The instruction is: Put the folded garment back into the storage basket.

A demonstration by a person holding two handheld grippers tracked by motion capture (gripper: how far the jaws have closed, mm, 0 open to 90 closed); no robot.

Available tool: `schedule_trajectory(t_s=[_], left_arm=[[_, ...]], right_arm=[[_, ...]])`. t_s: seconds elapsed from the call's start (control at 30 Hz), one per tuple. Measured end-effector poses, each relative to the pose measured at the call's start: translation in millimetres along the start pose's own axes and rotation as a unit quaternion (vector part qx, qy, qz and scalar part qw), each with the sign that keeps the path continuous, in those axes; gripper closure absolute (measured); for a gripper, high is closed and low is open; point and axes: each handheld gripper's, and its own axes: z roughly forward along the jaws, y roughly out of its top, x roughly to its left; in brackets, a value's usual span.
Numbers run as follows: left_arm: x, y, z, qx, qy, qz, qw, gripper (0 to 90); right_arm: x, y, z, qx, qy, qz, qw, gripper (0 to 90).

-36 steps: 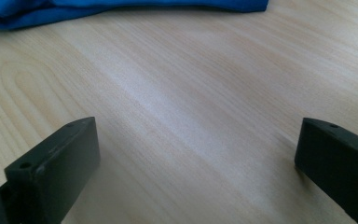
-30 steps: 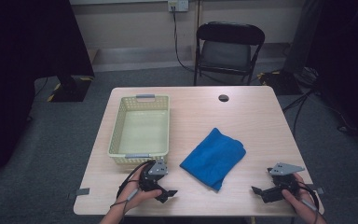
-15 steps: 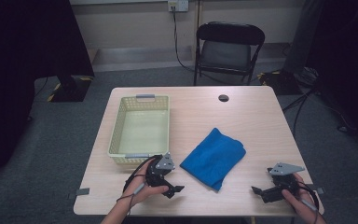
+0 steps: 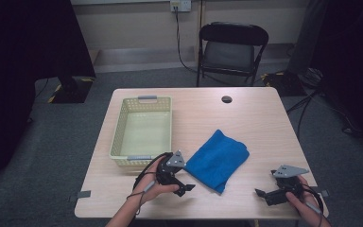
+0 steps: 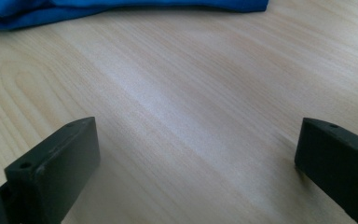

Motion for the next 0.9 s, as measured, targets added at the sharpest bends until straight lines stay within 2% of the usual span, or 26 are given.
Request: schedule_trajectory(t_s=[0.4,0.53,0.67,0.8,0.9], left_arm=[[-4.6,16.5,16.4,-0.003,-0.018,0.0,0.9998,4.0],[-4.7,21.2,19.9,-0.003,-0.015,0.001,0.9999,4.0],[-4.4,26.2,24.2,-0.018,-0.024,-0.013,0.9995,4.0],[-3.6,30.6,28.0,-0.017,-0.021,-0.004,0.9996,4.0],[-2.9,31.7,30.3,-0.019,-0.021,-0.007,0.9996,4.0]], right_arm=[[0.0,0.0,0.0,0.0,0.0,0.0,1.0,0.0],[-0.1,0.0,0.0,0.0,0.0,0.0,1.0,0.0],[0.0,0.0,0.0,0.0,0.0,0.0,1.0,0.0],[0.0,0.0,0.0,0.0,0.0,0.0,1.0,0.0],[0.0,0.0,0.0,0.0,0.0,0.0,1.0,0.0]])
